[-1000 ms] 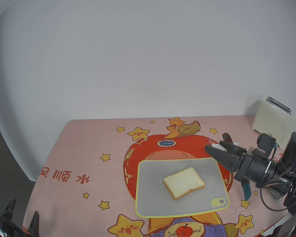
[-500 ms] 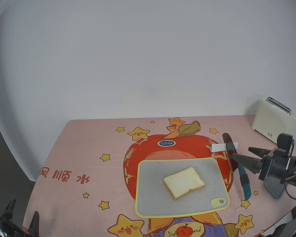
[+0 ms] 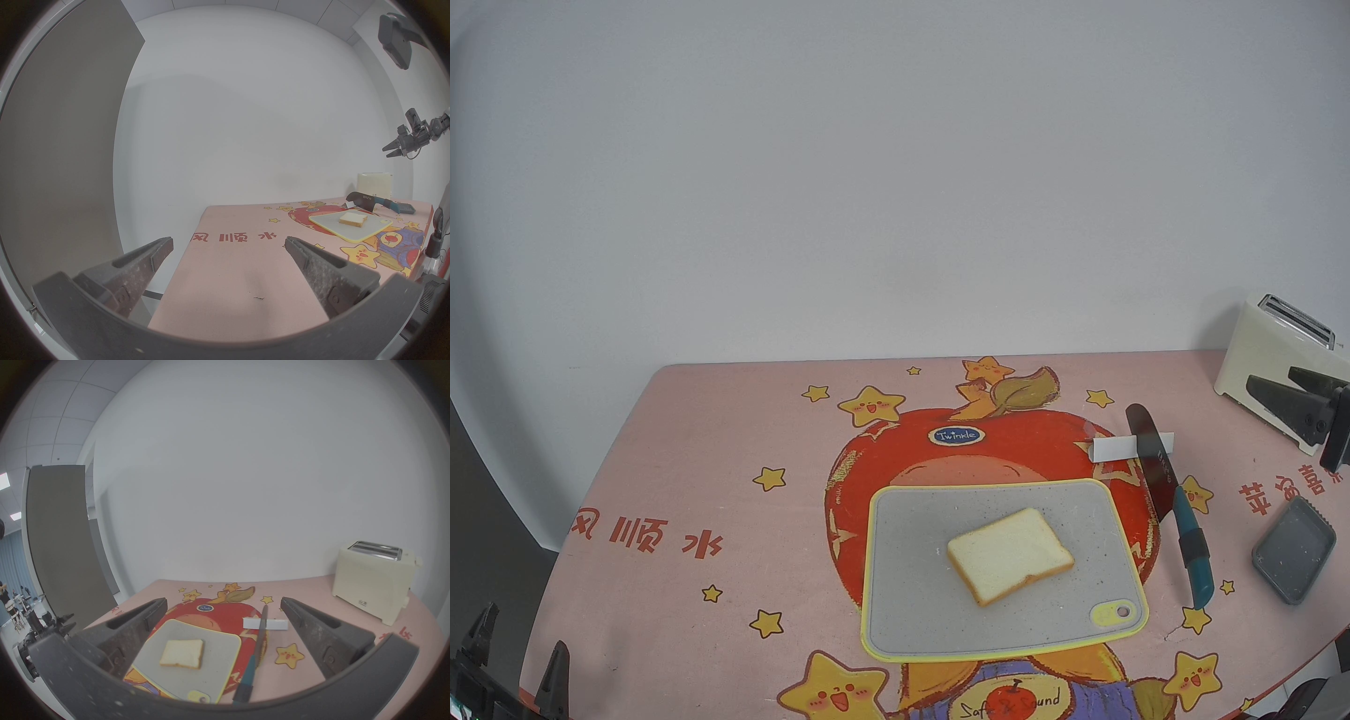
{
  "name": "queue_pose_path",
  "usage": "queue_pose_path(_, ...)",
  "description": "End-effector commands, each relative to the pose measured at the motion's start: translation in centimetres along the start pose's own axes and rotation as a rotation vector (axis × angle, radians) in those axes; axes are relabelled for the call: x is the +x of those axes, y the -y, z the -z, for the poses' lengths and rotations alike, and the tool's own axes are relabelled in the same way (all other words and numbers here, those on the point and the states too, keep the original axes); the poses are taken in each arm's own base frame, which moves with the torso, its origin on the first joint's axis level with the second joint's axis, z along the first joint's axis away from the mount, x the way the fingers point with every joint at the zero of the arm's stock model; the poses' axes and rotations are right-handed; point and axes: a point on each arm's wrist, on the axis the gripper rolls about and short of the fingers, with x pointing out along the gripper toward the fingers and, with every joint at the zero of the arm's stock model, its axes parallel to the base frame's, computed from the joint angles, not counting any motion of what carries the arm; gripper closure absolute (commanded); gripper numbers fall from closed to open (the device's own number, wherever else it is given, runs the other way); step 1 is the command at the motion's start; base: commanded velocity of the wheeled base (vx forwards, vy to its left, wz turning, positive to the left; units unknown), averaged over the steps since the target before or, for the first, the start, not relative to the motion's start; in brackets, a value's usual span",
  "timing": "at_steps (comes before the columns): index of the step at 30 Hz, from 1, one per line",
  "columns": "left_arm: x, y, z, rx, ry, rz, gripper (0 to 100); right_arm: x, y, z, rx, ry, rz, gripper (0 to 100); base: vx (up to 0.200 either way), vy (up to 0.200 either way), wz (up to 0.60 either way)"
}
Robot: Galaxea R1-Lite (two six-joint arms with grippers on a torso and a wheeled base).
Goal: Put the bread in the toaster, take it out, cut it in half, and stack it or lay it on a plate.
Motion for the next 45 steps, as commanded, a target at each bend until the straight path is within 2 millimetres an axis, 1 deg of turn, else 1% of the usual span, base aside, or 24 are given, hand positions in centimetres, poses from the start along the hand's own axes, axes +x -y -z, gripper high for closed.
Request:
queue_pose_path(1,0.0,0.0,0.5,0.001,-0.004,0.0,0,0.4,0.0,-0.6,-0.009,-0.006,0.045,0,0.0,0.0,0.0)
queue_pose_path(6,0.0,0.0,0.5,0.001,-0.005,0.0,0,1.3,0.0,-0.1,-0.015,-0.045,0.105,0,0.0,0.0,0.0)
queue_pose_path(7,0.0,0.0,0.5,0.001,-0.005,0.0,0,1.6,0.0,0.5,-0.018,-0.082,0.106,0,0.0,0.0,0.0)
queue_pose_path(10,0.0,0.0,0.5,0.001,-0.005,0.0,0,1.7,0.0,1.9,-0.027,-0.177,0.108,0,0.0,0.0,0.0)
queue_pose_path(12,0.0,0.0,0.5,0.001,-0.004,0.0,0,1.8,0.1,1.9,-0.026,-0.181,0.109,0,0.0,0.0,0.0)
queue_pose_path(13,0.0,0.0,0.5,0.001,-0.005,0.0,0,1.9,0.0,3.0,-0.032,-0.23,0.107,0,0.0,0.0,0.0)
queue_pose_path(14,0.0,0.0,0.5,0.001,-0.004,0.0,0,2.1,0.0,3.6,-0.038,-0.249,0.106,0,0.0,0.0,0.0)
queue_pose_path(17,0.0,0.0,0.5,0.001,-0.005,0.0,0,2.6,-0.1,4.4,-0.05,-0.28,0.12,0,0.0,0.0,0.0)
queue_pose_path(18,0.0,0.0,0.5,0.001,-0.004,0.0,0,3.0,-0.2,5.0,-0.061,-0.295,0.141,0,0.0,0.0,0.0)
queue_pose_path(22,0.0,0.0,0.5,0.001,-0.005,0.0,0,3.8,-0.3,5.6,-0.069,-0.298,0.144,0,0.0,0.0,0.0)
queue_pose_path(30,0.0,0.0,0.5,0.001,-0.004,0.0,0,4.6,-0.7,7.1,-0.078,-0.374,0.128,0,0.0,0.0,0.0)
queue_pose_path(37,0.0,0.0,0.5,0.001,-0.005,0.002,0,5.8,-1.0,7.2,-0.079,-0.408,0.129,0,0.0,0.0,0.0)
queue_pose_path(39,0.0,0.0,0.5,0.001,-0.004,0.0,0,6.0,-1.2,7.3,-0.06,-0.413,0.126,0,0.0,0.0,0.0)
queue_pose_path(41,0.0,0.0,0.5,0.001,-0.005,0.002,0,6.5,-1.8,7.2,0.015,-0.425,0.12,0,0.0,0.0,0.0)
queue_pose_path(45,0.0,0.0,0.5,0.001,-0.005,0.0,0,7.1,-2.1,8.2,0.065,-0.468,0.128,0,0.0,0.0,0.0)
